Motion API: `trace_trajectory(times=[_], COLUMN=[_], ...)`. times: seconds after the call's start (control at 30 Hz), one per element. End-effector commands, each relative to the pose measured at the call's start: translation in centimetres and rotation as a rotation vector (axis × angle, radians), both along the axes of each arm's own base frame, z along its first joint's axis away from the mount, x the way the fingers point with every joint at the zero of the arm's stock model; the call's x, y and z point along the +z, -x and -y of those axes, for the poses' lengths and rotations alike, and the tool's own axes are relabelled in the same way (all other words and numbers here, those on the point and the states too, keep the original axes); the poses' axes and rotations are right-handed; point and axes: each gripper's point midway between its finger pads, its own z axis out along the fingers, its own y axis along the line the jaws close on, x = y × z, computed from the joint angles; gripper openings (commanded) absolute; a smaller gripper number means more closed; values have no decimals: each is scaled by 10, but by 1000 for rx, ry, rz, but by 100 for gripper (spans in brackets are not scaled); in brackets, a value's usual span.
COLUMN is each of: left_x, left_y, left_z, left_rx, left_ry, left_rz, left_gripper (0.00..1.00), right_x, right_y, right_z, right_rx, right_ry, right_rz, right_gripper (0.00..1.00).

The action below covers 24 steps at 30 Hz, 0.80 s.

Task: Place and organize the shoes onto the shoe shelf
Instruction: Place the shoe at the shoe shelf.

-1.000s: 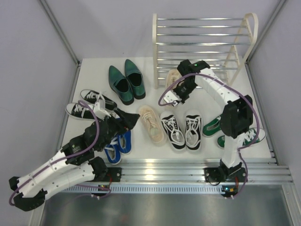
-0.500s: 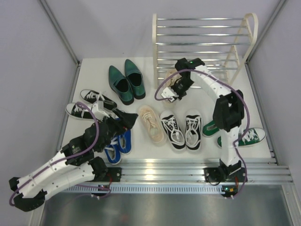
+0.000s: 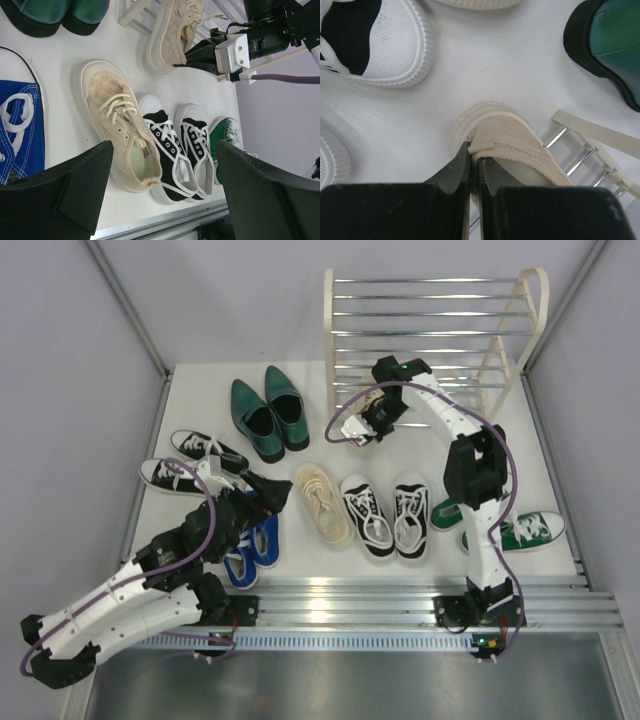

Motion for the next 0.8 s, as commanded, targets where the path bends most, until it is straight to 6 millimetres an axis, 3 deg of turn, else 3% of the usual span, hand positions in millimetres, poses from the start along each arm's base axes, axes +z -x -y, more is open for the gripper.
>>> trace_trajectory(times=[0.0,0.27,0.5,0.67,0.7,0.77], left_x=[2,-3,-6,-5,-5,-4], left_y=[-6,-7,-7,-6,-6,-5], left_z=[1,5,6,8,7,9], left_rx=[23,19,19,11,11,5], left_ry=[15,13,18,25,27,33], left_rz=[17,6,-2,-3,-3,-2], left_gripper=[89,89,89,89,89,89], right_x=[28,23,17,24,36,37], right_y=[-38,-63,-77,-67,-64,-53], right_z=[-14,-24,-22,-17,-16,-13], right_rx=[6,-40,-82,-98,-98,-105], right_ry=[-93,-129,-128,-142,-158,-172], right_rz=[160,207,227,193,208,191], right_gripper=[2,9,30,49,57,58])
